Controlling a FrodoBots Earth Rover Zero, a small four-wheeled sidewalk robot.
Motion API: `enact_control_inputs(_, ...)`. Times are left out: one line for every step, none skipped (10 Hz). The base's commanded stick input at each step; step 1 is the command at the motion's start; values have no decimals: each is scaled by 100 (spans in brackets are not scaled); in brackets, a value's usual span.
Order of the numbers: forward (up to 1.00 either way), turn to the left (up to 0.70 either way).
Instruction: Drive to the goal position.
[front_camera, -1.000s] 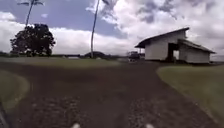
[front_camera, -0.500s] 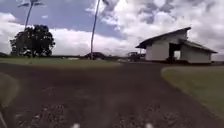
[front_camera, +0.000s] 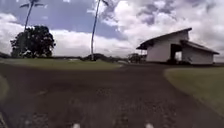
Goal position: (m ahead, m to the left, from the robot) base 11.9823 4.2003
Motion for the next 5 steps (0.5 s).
enact_control_inputs(70,0)
enact_control_inputs(70,0)
enact_control_inputs(70,0)
enact_control_inputs(70,0)
enact_control_inputs(70,0)
